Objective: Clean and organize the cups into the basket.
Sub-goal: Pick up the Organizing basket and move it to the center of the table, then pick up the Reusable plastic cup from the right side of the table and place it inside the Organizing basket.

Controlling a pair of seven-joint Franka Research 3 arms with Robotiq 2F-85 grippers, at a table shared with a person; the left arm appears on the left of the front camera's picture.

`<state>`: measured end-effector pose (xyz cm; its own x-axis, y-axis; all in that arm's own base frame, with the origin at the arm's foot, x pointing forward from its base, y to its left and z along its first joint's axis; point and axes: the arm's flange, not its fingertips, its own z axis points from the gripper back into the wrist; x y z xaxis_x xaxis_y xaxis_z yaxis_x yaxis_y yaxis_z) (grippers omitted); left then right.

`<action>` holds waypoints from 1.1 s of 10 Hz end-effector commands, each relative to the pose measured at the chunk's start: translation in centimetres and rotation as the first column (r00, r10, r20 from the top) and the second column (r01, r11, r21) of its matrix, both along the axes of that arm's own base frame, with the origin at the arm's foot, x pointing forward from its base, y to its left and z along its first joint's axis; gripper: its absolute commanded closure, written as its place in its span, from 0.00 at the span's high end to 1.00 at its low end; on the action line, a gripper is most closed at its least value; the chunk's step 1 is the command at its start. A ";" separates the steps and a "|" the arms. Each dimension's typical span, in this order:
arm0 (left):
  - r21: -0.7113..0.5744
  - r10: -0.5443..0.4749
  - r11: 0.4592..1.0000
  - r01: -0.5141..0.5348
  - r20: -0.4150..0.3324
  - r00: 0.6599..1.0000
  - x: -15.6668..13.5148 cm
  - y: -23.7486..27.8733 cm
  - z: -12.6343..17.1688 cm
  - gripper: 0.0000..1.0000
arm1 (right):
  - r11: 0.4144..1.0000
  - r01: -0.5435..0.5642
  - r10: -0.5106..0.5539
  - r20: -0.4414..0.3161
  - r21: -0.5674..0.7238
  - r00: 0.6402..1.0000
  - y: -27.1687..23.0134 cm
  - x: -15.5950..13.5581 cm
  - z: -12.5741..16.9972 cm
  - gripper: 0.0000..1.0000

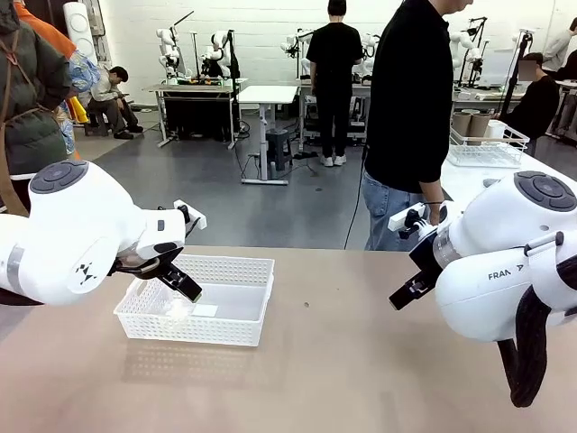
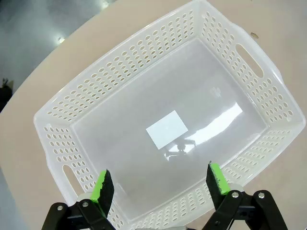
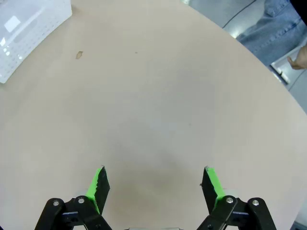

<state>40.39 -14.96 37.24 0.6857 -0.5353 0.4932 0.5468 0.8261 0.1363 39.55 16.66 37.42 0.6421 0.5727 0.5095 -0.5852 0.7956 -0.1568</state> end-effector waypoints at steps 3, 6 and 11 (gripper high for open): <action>0.000 0.000 1.000 0.000 0.000 1.000 0.0 0.0 0.0 1.00 | 1.000 0.000 0.000 0.000 0.000 1.000 0.0 0.0 0.0 1.00; 0.000 0.000 1.000 0.000 0.000 1.000 0.0 0.0 0.0 1.00 | 1.000 0.000 0.000 0.000 0.000 1.000 0.0 0.0 0.0 1.00; 0.000 0.000 1.000 0.000 0.000 1.000 0.0 0.0 0.0 1.00 | 1.000 0.000 0.000 0.000 0.000 1.000 0.0 0.0 0.0 1.00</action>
